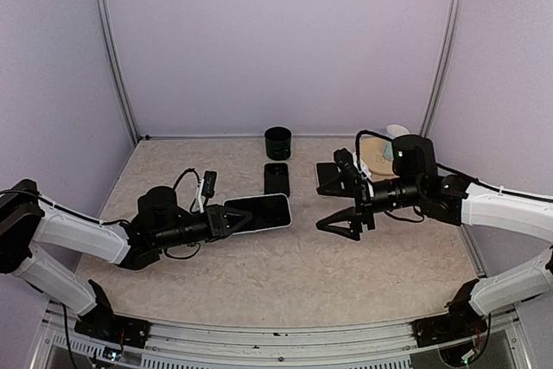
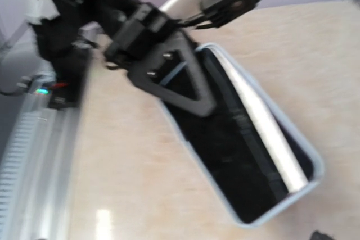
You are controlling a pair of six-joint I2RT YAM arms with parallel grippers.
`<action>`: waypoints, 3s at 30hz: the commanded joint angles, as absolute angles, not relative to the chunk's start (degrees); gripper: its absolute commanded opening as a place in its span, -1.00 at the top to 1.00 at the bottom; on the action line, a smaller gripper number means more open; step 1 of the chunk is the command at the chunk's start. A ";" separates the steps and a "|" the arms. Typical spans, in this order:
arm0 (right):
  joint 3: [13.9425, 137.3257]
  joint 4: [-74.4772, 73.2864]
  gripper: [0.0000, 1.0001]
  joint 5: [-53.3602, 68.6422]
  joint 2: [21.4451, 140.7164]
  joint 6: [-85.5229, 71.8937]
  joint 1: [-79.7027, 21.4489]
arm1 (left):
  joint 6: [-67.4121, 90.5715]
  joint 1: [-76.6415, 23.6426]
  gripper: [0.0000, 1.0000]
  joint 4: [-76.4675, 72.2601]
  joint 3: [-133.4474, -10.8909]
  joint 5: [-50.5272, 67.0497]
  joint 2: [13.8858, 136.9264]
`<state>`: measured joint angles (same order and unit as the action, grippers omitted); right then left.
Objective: Put the phone into the phone case
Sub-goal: Press the bottom corners of the phone case, then pass from the left arm to the right
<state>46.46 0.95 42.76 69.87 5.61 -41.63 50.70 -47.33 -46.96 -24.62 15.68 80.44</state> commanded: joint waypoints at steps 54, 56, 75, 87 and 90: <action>58.08 2.17 -0.99 8.17 89.64 28.73 -62.31 | 46.31 -51.68 1.00 -38.94 -36.57 23.29 84.20; 58.19 2.30 -0.99 7.91 89.92 28.65 -62.32 | 46.24 -51.62 1.00 -38.86 -36.40 23.06 83.96; 60.32 -1.86 -0.23 5.78 92.99 27.51 -62.30 | 45.19 -51.68 1.00 -37.30 -36.39 21.99 83.17; 60.16 -0.17 -0.19 2.57 92.41 24.26 -62.31 | 44.49 -51.50 0.35 -37.80 -35.42 21.36 81.29; 59.88 2.00 -0.19 0.67 91.71 22.59 -62.23 | 44.07 -51.50 0.11 -38.82 -34.20 20.89 79.82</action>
